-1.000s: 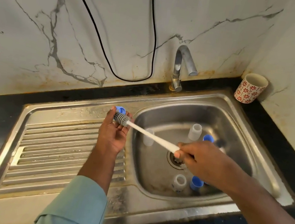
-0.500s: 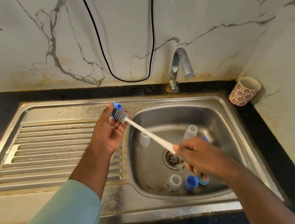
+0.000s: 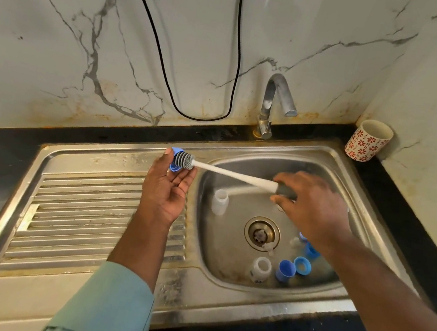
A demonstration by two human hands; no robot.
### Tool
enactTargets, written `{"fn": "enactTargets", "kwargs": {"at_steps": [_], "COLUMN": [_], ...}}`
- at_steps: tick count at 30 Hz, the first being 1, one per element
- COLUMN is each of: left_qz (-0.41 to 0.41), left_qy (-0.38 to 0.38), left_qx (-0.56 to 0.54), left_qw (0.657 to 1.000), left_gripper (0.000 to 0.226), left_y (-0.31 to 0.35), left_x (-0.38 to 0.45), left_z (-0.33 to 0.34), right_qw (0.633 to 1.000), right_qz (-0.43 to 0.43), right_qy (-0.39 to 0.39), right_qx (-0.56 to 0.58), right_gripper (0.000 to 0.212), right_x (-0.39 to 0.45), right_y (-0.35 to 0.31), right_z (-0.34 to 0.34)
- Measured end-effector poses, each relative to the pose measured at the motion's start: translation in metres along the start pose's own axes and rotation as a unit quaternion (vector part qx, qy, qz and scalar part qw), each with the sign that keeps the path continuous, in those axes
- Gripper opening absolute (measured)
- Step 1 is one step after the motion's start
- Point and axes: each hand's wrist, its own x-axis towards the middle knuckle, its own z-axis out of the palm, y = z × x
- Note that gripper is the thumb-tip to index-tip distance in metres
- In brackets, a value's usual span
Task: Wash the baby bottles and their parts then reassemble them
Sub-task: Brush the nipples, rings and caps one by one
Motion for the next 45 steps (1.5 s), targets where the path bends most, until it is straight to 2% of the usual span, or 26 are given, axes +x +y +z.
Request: {"fn": "enactTargets", "kwargs": {"at_steps": [2, 3, 4, 5, 7, 9, 10, 11, 13, 15, 17, 19, 22, 24, 28, 30, 34, 36, 38, 41, 45], "left_qz": [0.006, 0.008, 0.008, 0.008, 0.009, 0.012, 0.014, 0.016, 0.017, 0.016, 0.020, 0.030, 0.044, 0.044, 0.053, 0.056, 0.036, 0.033, 0.039, 0.038, 0.039], "left_qy": [0.008, 0.011, 0.011, 0.011, 0.017, 0.025, 0.027, 0.030, 0.032, 0.033, 0.039, 0.052, 0.062, 0.056, 0.027, 0.020, 0.044, 0.037, 0.035, 0.048, 0.030], "left_qx": [-0.004, -0.006, -0.009, -0.008, -0.007, -0.011, -0.016, -0.019, -0.018, -0.003, 0.010, 0.020, 0.031, 0.014, 0.032, 0.043, 0.028, 0.038, 0.050, 0.048, 0.067], "left_qw": [1.000, 1.000, 1.000, 1.000, 1.000, 1.000, 0.999, 0.999, 0.999, 0.999, 0.999, 0.998, 0.997, 0.997, 0.998, 0.997, 0.998, 0.998, 0.997, 0.997, 0.997], "left_gripper": [0.050, 0.049, 0.050, 0.051, 0.054, 0.057, 0.060, 0.061, 0.054, 0.034, 0.023, 0.022, 0.024, 0.024, 0.028, 0.033, 0.041, 0.037, 0.031, 0.030, 0.031], "left_y": [0.000, 0.000, -0.001, -0.002, -0.005, -0.007, -0.006, -0.005, -0.003, -0.002, -0.002, -0.001, 0.001, -0.001, 0.000, 0.003, -0.004, -0.007, -0.006, -0.005, -0.004], "left_x": [0.000, 0.000, 0.000, 0.000, 0.000, -0.001, -0.001, -0.002, -0.003, -0.005, -0.007, -0.006, -0.003, -0.003, -0.004, -0.003, -0.003, -0.003, -0.003, -0.001, -0.001], "left_z": [0.001, 0.001, 0.000, 0.000, 0.000, -0.001, -0.001, -0.002, -0.003, -0.004, -0.004, -0.003, -0.003, -0.005, 0.000, 0.005, -0.001, -0.003, 0.000, -0.002, -0.002], "right_qw": [0.980, 0.967, 0.970, 0.984, 0.999, 0.995, 0.984, 0.977, 0.987, 0.997, 0.993, 0.988, 0.979, 0.975, 0.990, 0.990, 0.981, 0.984, 0.987, 0.980, 0.981], "right_qz": [0.039, 0.040, 0.021, 0.012, -0.019, 0.002, 0.020, 0.015, -0.020, -0.040, -0.062, -0.066, -0.083, -0.099, -0.017, 0.004, -0.035, -0.002, 0.012, -0.020, 0.038], "right_qy": [-0.114, -0.161, -0.177, -0.148, -0.029, -0.051, -0.109, -0.153, -0.149, -0.060, -0.015, -0.054, -0.152, -0.182, -0.121, -0.131, -0.187, -0.160, -0.145, -0.196, -0.140], "right_qx": [0.159, 0.191, 0.163, 0.101, 0.003, 0.082, 0.139, 0.147, 0.055, -0.036, -0.097, -0.131, -0.105, -0.078, 0.064, 0.059, 0.023, 0.078, 0.069, 0.020, 0.126], "right_gripper": [0.012, 0.011, 0.014, 0.015, 0.020, 0.018, 0.014, 0.016, 0.026, 0.032, 0.040, 0.043, 0.041, 0.039, 0.031, 0.032, 0.033, 0.031, 0.030, 0.029, 0.025], "right_x": [0.002, 0.000, -0.002, -0.001, 0.000, 0.001, 0.001, 0.000, -0.002, -0.005, -0.006, -0.006, -0.003, 0.000, 0.010, 0.008, 0.001, 0.008, 0.011, 0.005, 0.006], "right_y": [-0.002, -0.005, -0.006, -0.003, 0.000, 0.002, 0.002, 0.001, -0.001, -0.003, -0.007, -0.012, -0.018, -0.016, -0.001, -0.002, -0.010, -0.003, 0.000, -0.004, 0.004], "right_z": [-0.001, 0.000, 0.003, 0.007, 0.007, 0.004, 0.002, 0.003, 0.003, 0.000, -0.003, -0.006, -0.014, -0.018, -0.015, -0.010, -0.017, -0.018, -0.016, -0.015, -0.011]}}
